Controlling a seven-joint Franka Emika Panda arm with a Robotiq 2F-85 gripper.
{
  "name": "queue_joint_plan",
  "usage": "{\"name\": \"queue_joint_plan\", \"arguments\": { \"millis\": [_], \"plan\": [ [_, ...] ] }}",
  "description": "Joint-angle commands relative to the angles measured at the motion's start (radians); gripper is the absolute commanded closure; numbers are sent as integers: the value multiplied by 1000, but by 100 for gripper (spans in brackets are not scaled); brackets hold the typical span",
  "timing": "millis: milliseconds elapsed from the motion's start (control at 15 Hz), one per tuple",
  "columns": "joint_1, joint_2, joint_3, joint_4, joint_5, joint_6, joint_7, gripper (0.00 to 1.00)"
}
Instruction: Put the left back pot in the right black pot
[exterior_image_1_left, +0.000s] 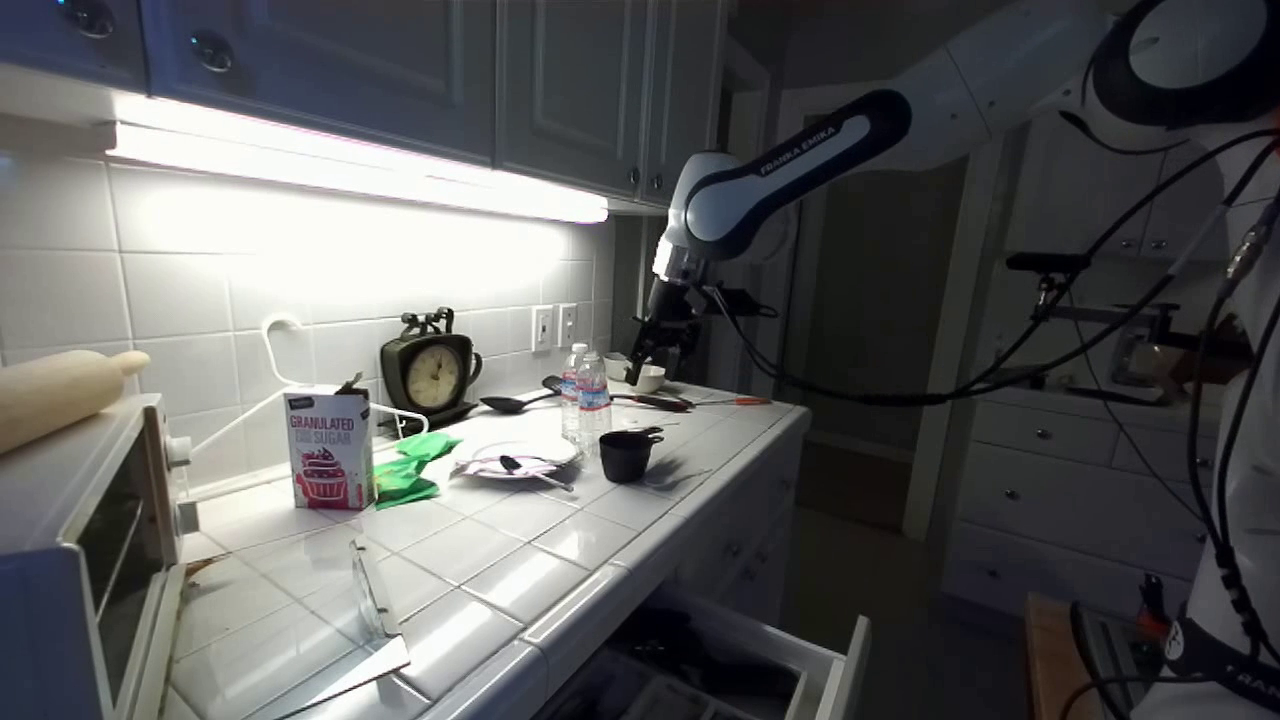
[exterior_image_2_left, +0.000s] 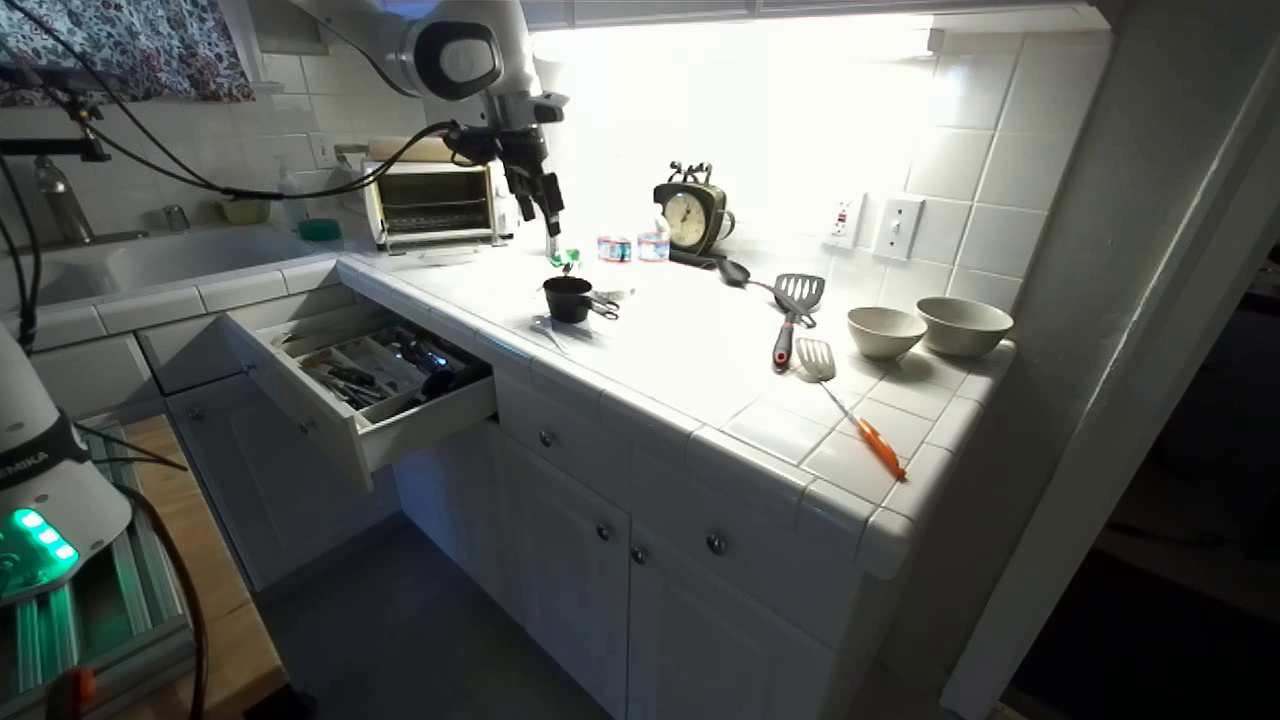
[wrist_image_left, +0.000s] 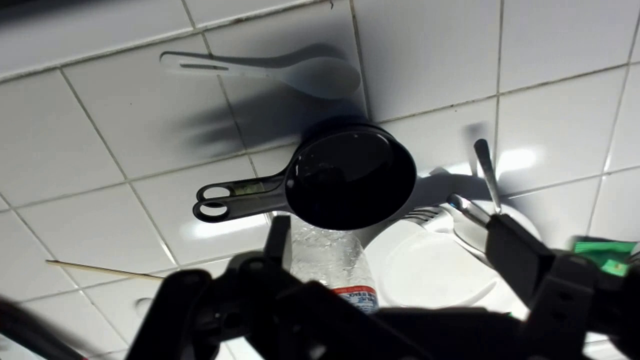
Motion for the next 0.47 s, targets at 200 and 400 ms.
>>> {"name": "queue_joint_plan", "arguments": {
  "millis": [200, 400],
  "plan": [
    [-67, -39, 58, -23, 133, -80, -416, 0],
    [-48, -8, 40, 2, 90, -56, -334, 0]
  ]
}}
